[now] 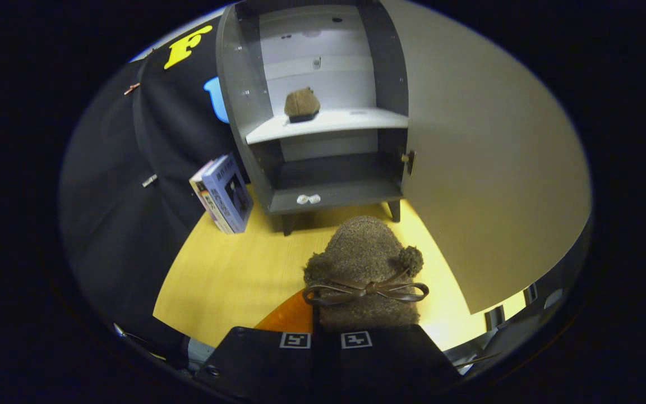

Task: Open the shoe cabinet door, grab the shoes and put them into the shoe cabinet, then close the shoe cabinet door.

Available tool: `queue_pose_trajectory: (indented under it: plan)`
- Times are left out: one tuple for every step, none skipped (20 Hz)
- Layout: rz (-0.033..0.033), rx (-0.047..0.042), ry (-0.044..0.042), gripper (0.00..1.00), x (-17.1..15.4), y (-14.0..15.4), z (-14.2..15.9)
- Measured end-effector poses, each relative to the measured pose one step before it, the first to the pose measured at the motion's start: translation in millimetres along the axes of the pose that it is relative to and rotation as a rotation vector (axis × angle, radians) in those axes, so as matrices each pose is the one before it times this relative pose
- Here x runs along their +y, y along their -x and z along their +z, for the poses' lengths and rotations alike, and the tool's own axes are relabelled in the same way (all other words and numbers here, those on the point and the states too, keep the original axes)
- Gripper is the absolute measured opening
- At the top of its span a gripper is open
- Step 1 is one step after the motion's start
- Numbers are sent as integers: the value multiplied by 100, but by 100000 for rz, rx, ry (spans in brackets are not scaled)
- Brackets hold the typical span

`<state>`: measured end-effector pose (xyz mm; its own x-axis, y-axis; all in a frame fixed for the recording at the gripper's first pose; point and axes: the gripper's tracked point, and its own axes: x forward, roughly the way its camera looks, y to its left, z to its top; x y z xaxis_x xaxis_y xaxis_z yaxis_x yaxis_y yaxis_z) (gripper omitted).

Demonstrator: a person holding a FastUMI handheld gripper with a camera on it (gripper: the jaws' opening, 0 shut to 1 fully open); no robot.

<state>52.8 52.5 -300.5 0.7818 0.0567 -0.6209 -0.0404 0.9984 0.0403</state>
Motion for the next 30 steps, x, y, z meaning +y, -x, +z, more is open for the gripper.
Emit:
queue_pose_trajectory:
  plan:
    - [-821,-2982,343,5,16,833,1630]
    - [-416,-2568,438,5,107,605,1386]
    - [-293,-3164,661,5,235,582,1632]
    - [-168,-2952,741,5,229,432,1674]
    - [30,-2779,205,5,230,460,1762]
    - [-59,-2833,-155,5,331,311,1809]
    - [-233,-2677,-334,5,244,50,1810]
    - [-73,-2318,-575,5,72,-143,1574]
    - [-132,-1773,-331,5,149,-121,1561]
    - [-596,-1063,267,5,-66,-354,1194]
    - [-782,-885,165,5,-112,-534,1328]
    - [-114,-1195,-603,5,163,-500,1263]
    - [837,-1032,-765,5,149,-544,1234]
    - [855,-1363,-1019,5,257,-776,1371]
    - [756,-638,-311,5,219,-841,1259]
    - [460,-10,604,5,19,-879,999]
    - [113,-143,1168,5,85,-986,1065]
    - [311,71,670,5,4,-1041,1107]
    - [159,168,-104,5,39,-1042,1113]
    - [-316,-317,-673,5,-162,-996,1303]
    - [-176,-1185,-1460,5,-116,-1209,1311]
    - [363,214,-908,5,-34,-1117,945]
    - [-144,827,26,5,-56,-1216,756]
    - [-102,9,571,5,42,-1544,579]
    - [-116,510,918,5,51,-1549,681]
    - [-235,1112,1129,4,212,-1730,551]
    - [-368,1689,1252,5,-93,-1394,385]
    - [-578,1354,732,4,-148,-1596,497]
    - [-73,199,326,5,1,-1717,615]
    - [-409,1164,90,5,-112,-1671,206]
